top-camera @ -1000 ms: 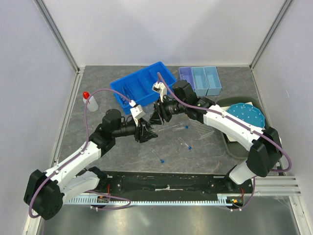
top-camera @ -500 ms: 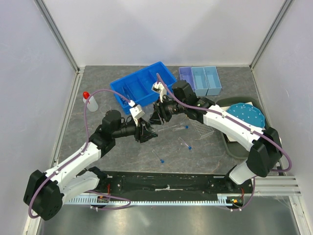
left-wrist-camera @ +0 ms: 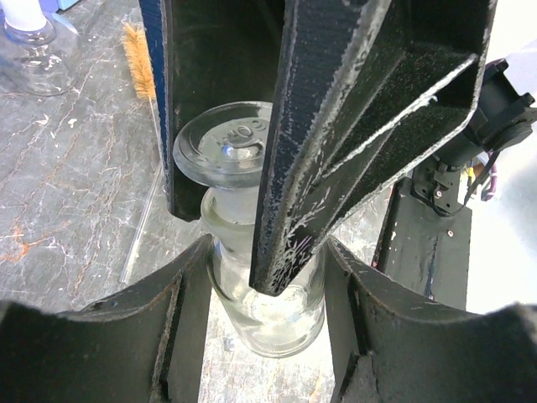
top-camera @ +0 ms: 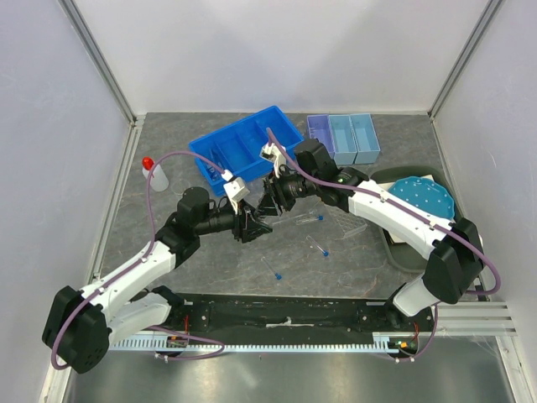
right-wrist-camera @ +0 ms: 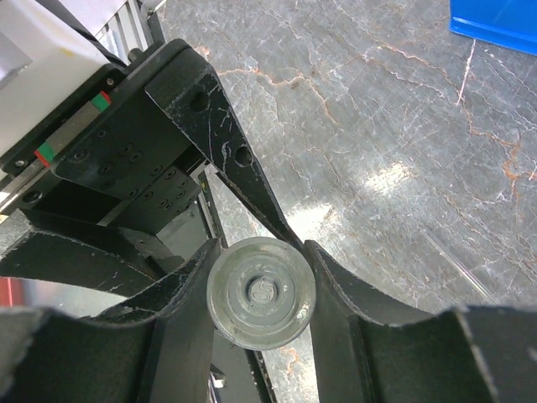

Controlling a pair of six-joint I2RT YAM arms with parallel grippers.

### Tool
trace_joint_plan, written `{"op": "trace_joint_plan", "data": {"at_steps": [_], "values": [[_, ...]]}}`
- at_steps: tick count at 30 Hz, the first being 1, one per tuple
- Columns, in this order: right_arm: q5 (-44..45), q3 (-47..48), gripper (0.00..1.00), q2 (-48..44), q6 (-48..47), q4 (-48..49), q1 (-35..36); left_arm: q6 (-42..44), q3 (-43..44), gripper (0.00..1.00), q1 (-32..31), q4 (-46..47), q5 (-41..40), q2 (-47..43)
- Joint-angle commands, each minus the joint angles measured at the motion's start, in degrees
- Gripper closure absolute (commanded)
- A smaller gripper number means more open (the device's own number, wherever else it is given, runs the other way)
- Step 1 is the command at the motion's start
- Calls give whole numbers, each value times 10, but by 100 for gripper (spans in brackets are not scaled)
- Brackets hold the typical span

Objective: Organize the chemistry lab equipment

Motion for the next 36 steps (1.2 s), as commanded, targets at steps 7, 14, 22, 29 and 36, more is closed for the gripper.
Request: {"op": "trace_joint_plan", "data": {"at_steps": [7,14,22,29,36], "values": [[0,7,76,-8,-18,8,5,-20,13,98,1,71,-17,-25],[-1,14,69,-10,-27,1,12,-14,19,98,1,82,-16,-18],[5,17,53,-20,-40,-8,12,15,34,98,1,56,-19,-21],[8,26,43,-22,-47,-19,12,30,40,98,1,47,-21,-28],[3,47,33,-23,-54,-30,12,40,41,98,1,44,-24,-35]]}}
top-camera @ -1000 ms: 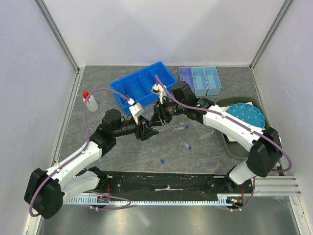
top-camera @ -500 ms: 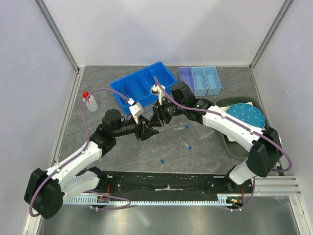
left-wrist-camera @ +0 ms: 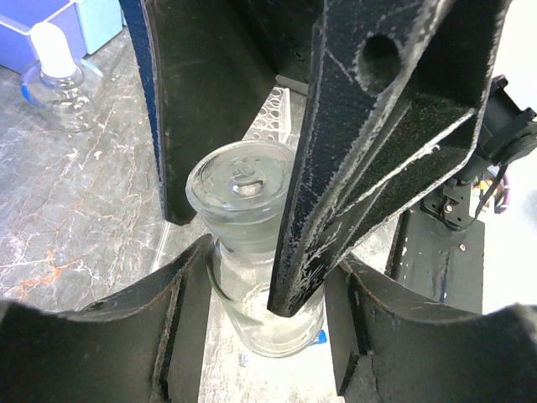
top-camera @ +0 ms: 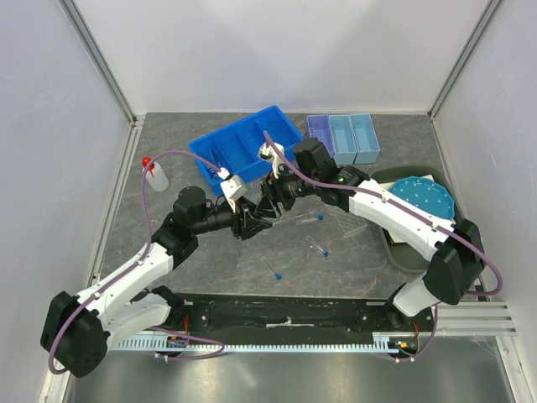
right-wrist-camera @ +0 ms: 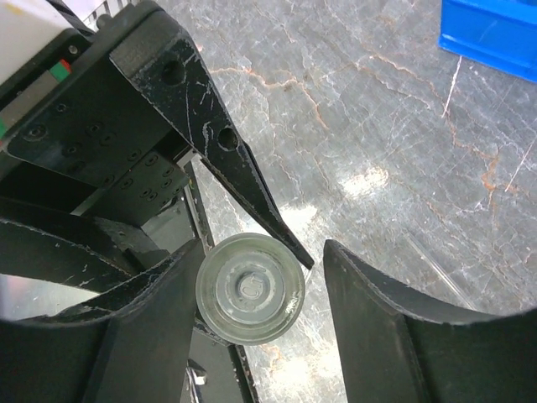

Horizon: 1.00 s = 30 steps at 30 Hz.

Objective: Organize the chemistry lab equipment

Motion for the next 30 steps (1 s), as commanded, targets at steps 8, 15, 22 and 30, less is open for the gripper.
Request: {"op": "trace_joint_plan", "data": {"at_steps": [8,15,22,30], "values": [[-12,77,23,-15,-31,-40,5,42,46,98,1,15,-10,-27],[-29,105,22,-12,-32,-65,5,56,51,98,1,0,-21,-41],[-30,100,22,-3,-40,-88,5,68,62,98,1,-10,-34,-45],[-38,97,13,10,-42,-96,5,68,72,98,1,-14,-34,-48]]}}
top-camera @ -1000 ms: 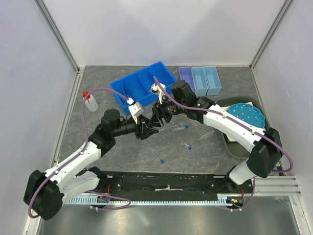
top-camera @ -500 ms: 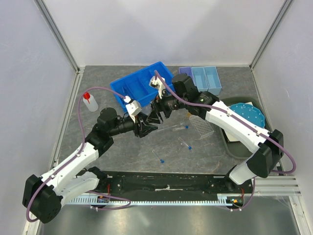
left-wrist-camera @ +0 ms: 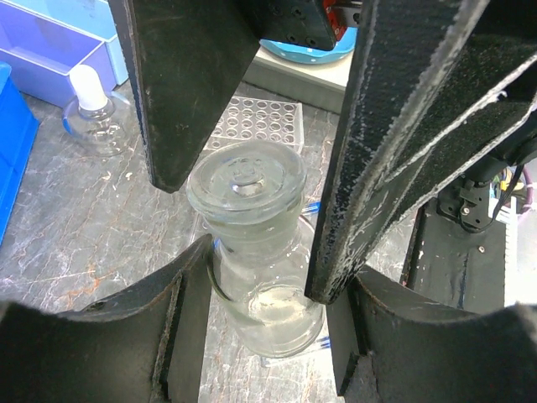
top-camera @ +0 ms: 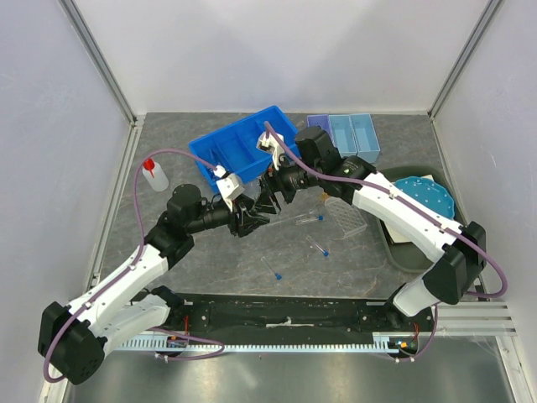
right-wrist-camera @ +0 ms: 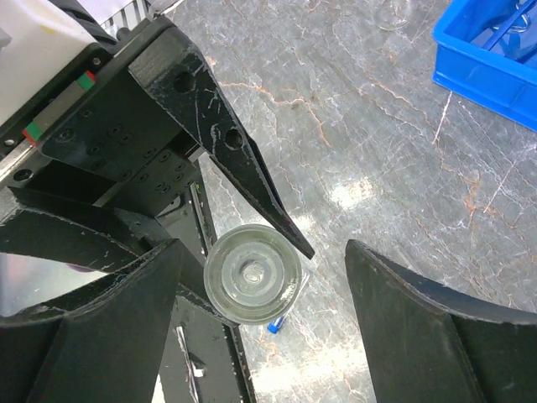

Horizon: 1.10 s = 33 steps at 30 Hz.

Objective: Organize the chemistry lab equipment

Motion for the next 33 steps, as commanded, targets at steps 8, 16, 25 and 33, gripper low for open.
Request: {"op": "trace_joint_plan", "data": {"at_steps": [8,16,25,33], "values": [[-30,11,15,16,-12,-41,5,43,53,98,1,32,-28,-11],[0,21,15,20,-2,-42,4,47,45,98,1,36,-34,-11],[-18,67,14,20,1,-44,-8,52,31,98,1,36,-29,-18],[-23,83,13,23,0,-52,-12,52,31,98,1,34,-28,-18]]}}
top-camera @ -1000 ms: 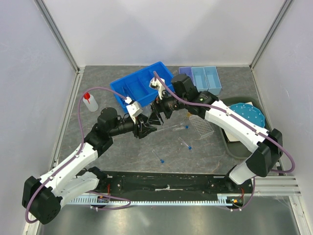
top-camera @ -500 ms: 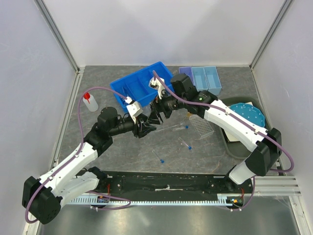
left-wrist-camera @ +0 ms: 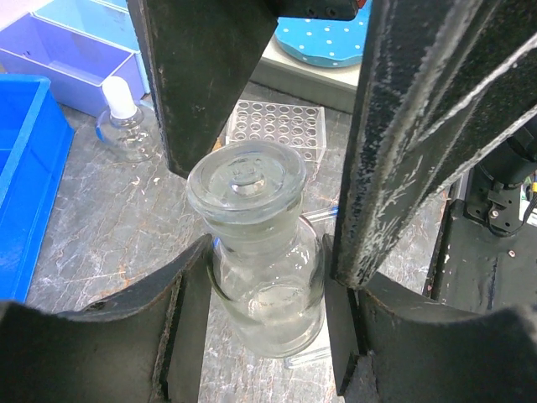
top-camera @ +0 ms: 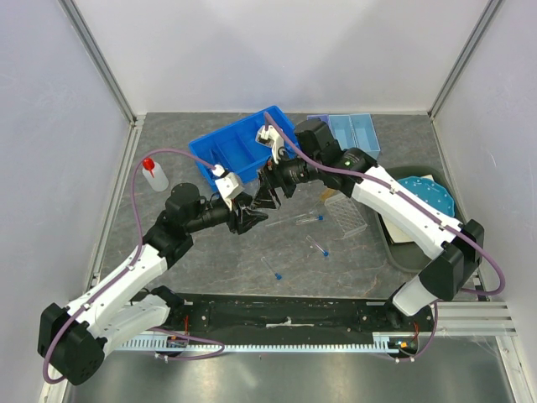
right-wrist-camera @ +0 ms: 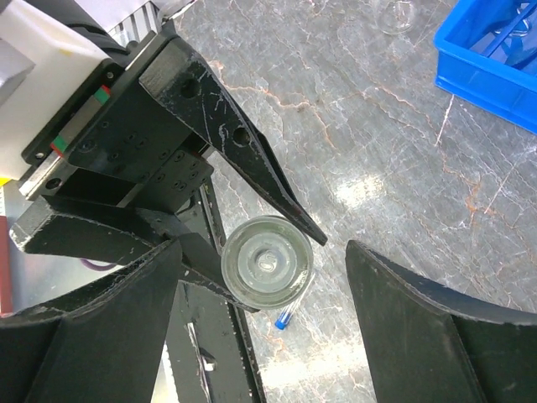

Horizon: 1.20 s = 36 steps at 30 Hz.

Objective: Organize the chemistry lab equipment

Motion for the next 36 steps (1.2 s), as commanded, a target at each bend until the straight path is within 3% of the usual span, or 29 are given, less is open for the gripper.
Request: {"op": "trace_joint_plan", "data": {"at_steps": [1,10,26,32,36], "values": [[-13,30,14,3,-3,-5,-3,21,23,98,1,43,-8,-13],[-5,33,16,4,19,-3,-10,14,23,98,1,43,-15,-17],[-38,38,19,-11,64,125,-35,-43,-4,98,1,92,-45,-28],[-17,67,32,-6,77,123,-54,-40,-10,98,1,83,-45,-35],[-14,30,64,-7,78,124,-55,-39,-10,98,1,82,-45,-37]]}}
